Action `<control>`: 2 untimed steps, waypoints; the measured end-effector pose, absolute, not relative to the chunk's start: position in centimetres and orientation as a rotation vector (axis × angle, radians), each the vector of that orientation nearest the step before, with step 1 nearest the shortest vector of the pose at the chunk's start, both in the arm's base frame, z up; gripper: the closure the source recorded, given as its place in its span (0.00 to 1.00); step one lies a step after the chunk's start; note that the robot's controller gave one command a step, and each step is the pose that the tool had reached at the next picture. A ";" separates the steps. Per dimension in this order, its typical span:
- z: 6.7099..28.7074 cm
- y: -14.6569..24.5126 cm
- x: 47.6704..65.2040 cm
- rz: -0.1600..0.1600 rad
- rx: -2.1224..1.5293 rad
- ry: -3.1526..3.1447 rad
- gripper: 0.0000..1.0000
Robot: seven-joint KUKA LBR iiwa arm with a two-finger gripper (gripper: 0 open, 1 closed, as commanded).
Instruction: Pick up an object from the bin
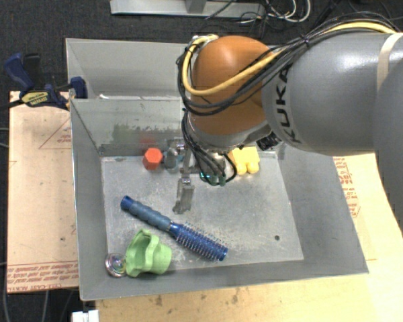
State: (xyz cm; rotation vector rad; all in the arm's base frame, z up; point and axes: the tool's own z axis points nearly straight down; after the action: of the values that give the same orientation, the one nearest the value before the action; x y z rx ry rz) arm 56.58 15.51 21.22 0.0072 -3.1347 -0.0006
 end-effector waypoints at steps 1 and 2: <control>6.7 10.4 48.6 0.000 -0.487 -3.101 0.00; 10.1 11.1 48.5 -0.003 -0.491 -3.104 0.00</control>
Offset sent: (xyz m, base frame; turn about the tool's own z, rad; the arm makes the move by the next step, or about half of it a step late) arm -0.0783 -0.0506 -0.1422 0.3156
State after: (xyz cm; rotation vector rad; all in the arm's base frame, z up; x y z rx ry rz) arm 48.48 11.07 10.12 -0.4909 -3.1043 -0.0034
